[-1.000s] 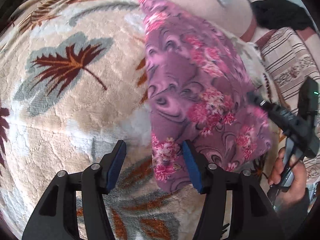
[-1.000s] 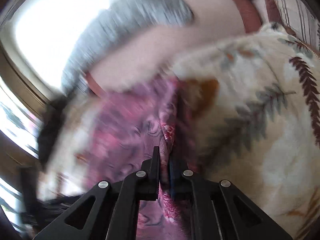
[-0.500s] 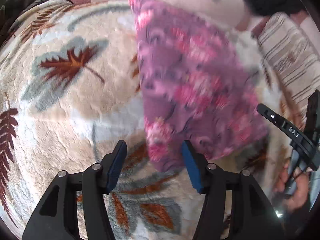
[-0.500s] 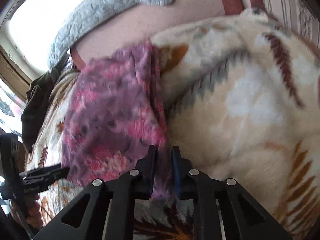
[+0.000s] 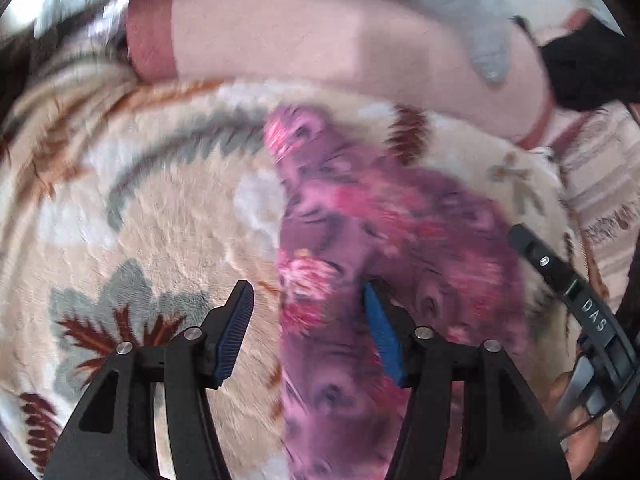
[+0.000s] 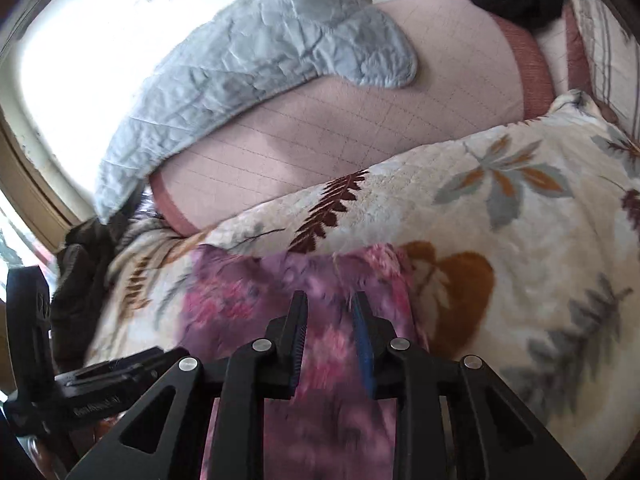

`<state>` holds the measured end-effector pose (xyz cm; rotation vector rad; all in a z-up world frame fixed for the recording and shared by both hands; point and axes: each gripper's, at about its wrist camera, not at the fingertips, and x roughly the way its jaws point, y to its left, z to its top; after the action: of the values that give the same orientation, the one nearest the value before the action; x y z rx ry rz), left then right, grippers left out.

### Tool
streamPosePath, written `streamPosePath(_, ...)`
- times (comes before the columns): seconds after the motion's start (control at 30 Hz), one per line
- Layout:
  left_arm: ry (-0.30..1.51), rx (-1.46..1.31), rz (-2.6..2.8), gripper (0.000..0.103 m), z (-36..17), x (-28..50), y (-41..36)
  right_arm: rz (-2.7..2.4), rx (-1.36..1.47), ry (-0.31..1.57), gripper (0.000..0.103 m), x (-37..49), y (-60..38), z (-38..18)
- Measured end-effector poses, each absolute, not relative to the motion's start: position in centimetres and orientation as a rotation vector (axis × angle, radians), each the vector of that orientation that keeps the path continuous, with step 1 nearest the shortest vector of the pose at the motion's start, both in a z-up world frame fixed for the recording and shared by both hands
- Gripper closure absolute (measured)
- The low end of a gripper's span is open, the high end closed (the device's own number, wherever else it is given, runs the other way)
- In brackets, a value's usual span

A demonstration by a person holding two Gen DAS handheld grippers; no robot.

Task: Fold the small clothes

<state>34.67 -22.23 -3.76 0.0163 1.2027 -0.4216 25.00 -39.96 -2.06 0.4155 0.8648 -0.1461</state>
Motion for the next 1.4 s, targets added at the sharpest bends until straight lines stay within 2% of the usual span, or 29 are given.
streamPosePath(0.03, 1.27, -0.043, -0.417, 0.034, -5.7, 35.6, -21.4, -0.186, 0.378, 0.92, 0.078, 25.7, -40.2, -3.4)
streamPosePath(0.07, 1.287, -0.121, -0.437, 0.033, -6.5, 35.9, -20.4, -0.219, 0.357, 1.021, 0.08, 26.7, -40.6, -5.4)
streamPosePath(0.1, 1.282, -0.151, -0.452, 0.033, -6.4, 36.0, -20.0, -0.216, 0.364, 1.003, 0.081, 26.6, -40.8, -5.5)
streamPosePath(0.2, 1.263, -0.153, -0.505, 0.035, -5.4, 35.8, -19.2, -0.195, 0.496, 0.9, 0.074, 25.9, -42.3, -3.6)
streamPosePath(0.27, 1.247, -0.195, -0.512, 0.035, -4.5, 35.8, -18.7, -0.237, 0.589, 0.861, 0.062, 25.6, -43.7, -3.4)
streamPosePath(0.3, 1.24, -0.213, -0.52, 0.036, -4.2, 35.9, -18.6, -0.274, 0.618, 0.869, 0.043, 25.6, -44.2, -3.7)
streamPosePath(0.33, 1.234, -0.235, -0.529, 0.036, -3.9, 36.0, -18.6, -0.312, 0.636, 0.906, 0.038, 25.9, -44.6, -4.3)
streamPosePath(0.37, 1.229, -0.247, -0.532, 0.036, -3.6, 36.1, -18.7, -0.296, 0.654, 0.936, 0.039, 26.3, -44.6, -4.9)
streamPosePath(0.4, 1.222, -0.243, -0.533, 0.036, -3.5, 36.2, -18.9, -0.251, 0.659, 0.936, 0.062, 26.5, -44.4, -5.0)
streamPosePath(0.43, 1.211, -0.216, -0.526, 0.036, -3.4, 36.4, -19.3, -0.222, 0.609, 0.928, 0.09, 26.6, -43.8, -4.5)
streamPosePath(0.5, 1.197, -0.101, -0.461, 0.032, -4.5, 37.0, -20.4, -0.247, 0.537, 0.912, 0.089, 26.4, -43.6, -4.2)
streamPosePath(0.6, 1.241, -0.14, -0.466, 0.03, -6.0, 38.1, -19.9, -0.295, 0.544, 0.956, 0.077, 26.1, -44.5, -5.2)
streamPosePath(0.77, 1.209, -0.181, -0.509, 0.032, -3.9, 35.6, -17.6, -0.133, 0.587, 0.798, 0.072, 22.4, -44.3, -1.6)
streamPosePath(0.83, 1.2, -0.182, -0.517, 0.032, -3.9, 34.2, -17.5, -0.019, 0.569, 0.853, 0.067, 21.4, -43.2, -2.6)
streamPosePath(0.9, 1.232, -0.137, -0.502, 0.031, -5.4, 32.6, -18.1, -0.033, 0.453, 0.984, 0.066, 22.0, -41.5, -4.5)
streamPosePath(1.0, 1.218, -0.103, -0.493, 0.031, -5.4, 31.8, -18.3, -0.066, 0.262, 0.993, 0.066, 21.3, -39.5, -2.8)
streamPosePath(1.07, 1.256, -0.13, -0.513, 0.032, -4.6, 31.7, -17.5, -0.085, 0.317, 1.0, 0.065, 20.6, -40.3, -1.5)
streamPosePath(1.1, 1.257, -0.156, -0.522, 0.032, -4.2, 31.6, -16.8, -0.099, 0.364, 0.984, 0.06, 19.9, -41.2, -0.9)
streamPosePath(1.13, 1.254, -0.181, -0.524, 0.032, -3.9, 31.4, -15.9, -0.112, 0.405, 0.974, 0.046, 19.4, -42.1, -0.9)
streamPosePath(1.2, 1.268, -0.22, -0.532, 0.032, -3.9, 31.1, -14.5, -0.116, 0.512, 0.972, 0.035, 17.9, -44.2, -1.3)
streamPosePath(1.33, 1.375, -0.338, -0.564, 0.032, -6.0, 30.2, -13.9, -0.05, 0.64, 1.023, 0.035, 17.2, -44.5, -4.0)
streamPosePath(1.4, 1.371, -0.365, -0.578, 0.03, -6.2, 29.5, -13.9, -0.02, 0.687, 1.01, 0.035, 17.2, -43.9, -4.9)
